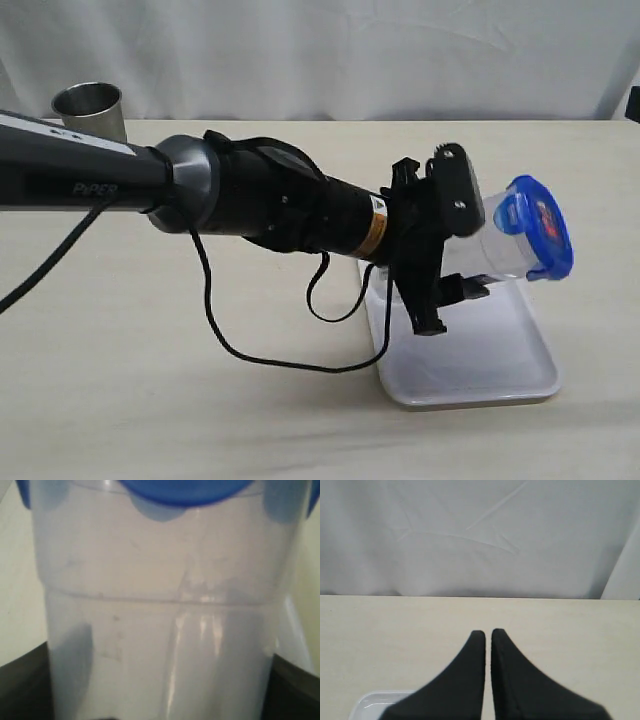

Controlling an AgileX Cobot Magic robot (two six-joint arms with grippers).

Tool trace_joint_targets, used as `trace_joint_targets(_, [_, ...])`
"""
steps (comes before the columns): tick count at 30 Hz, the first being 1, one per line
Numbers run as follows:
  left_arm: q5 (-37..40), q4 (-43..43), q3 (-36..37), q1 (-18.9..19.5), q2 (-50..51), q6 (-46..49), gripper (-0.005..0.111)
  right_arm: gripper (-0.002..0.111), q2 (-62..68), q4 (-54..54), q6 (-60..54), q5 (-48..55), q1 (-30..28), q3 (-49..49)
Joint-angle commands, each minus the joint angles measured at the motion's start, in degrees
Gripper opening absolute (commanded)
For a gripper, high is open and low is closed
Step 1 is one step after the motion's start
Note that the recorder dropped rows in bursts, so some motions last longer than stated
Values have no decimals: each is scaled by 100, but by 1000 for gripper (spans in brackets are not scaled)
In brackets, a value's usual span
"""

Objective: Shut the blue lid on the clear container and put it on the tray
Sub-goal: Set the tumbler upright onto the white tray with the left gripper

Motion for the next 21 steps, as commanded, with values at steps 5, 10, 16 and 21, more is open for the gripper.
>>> trace_joint_targets(5, [-2753,-2397,-71,678,207,852,0,4,10,3,-14,75,-13,35])
trace_joint_targets(10, [-3648,-3217,-71,755,753,1111,0,4,10,3,-14,81,-13,35])
trace_joint_targets(16, [-4629,-4653,-71,755,1639,1580,0,4,10,3,-14,96,-13,35])
trace_joint_targets(21, [-4629,-4881,-71,755,2073,1804,0,4,10,3,-14,96,-13,35])
